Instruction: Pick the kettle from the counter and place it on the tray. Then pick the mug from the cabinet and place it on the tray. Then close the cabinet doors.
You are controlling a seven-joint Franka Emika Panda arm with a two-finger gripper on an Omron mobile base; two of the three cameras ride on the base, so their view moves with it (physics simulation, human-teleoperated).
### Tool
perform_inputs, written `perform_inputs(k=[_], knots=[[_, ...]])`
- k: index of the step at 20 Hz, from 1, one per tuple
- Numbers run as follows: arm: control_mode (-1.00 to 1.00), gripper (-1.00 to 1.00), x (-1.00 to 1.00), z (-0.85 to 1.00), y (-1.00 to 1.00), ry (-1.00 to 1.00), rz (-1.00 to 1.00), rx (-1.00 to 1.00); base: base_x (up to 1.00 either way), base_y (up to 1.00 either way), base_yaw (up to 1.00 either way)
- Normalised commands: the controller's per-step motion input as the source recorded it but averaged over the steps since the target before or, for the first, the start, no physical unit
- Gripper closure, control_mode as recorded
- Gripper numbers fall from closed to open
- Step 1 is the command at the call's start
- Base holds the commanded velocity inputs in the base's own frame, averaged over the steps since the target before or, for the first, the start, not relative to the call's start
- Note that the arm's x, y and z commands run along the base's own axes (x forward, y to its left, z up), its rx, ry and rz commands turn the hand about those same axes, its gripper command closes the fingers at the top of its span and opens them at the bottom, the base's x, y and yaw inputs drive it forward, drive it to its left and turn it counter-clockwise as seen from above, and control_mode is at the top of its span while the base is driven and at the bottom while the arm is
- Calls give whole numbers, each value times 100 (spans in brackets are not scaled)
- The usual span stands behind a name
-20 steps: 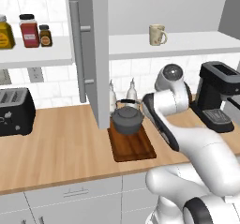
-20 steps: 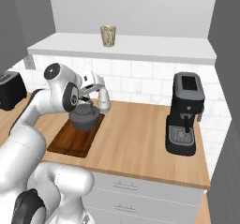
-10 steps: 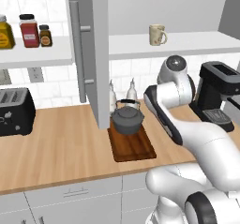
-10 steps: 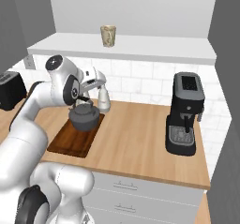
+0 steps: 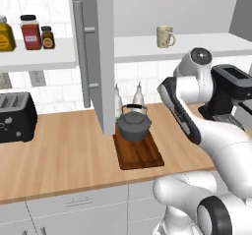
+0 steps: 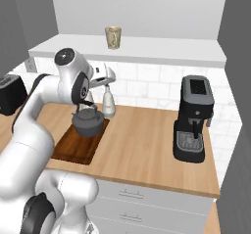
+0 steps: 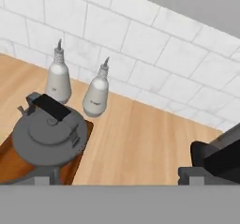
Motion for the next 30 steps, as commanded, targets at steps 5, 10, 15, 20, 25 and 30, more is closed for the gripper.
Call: perform_inputs(k=[5, 10, 15, 20, 25, 30], knots=[[-100, -100, -7, 78, -39, -8, 0, 16, 0, 0, 0], [-100, -100, -17, 53, -44, -15, 0, 14, 0, 0, 0], [-100, -100, -1, 6, -11, -2, 0, 5, 0, 0, 0], [-100, -100, 0, 0, -1, -2, 0, 0, 0, 0, 0], [-100, -100, 7, 7, -3, -13, 0, 6, 0, 0, 0], [-100, -100, 12, 29, -1, -7, 0, 7, 0, 0, 0]])
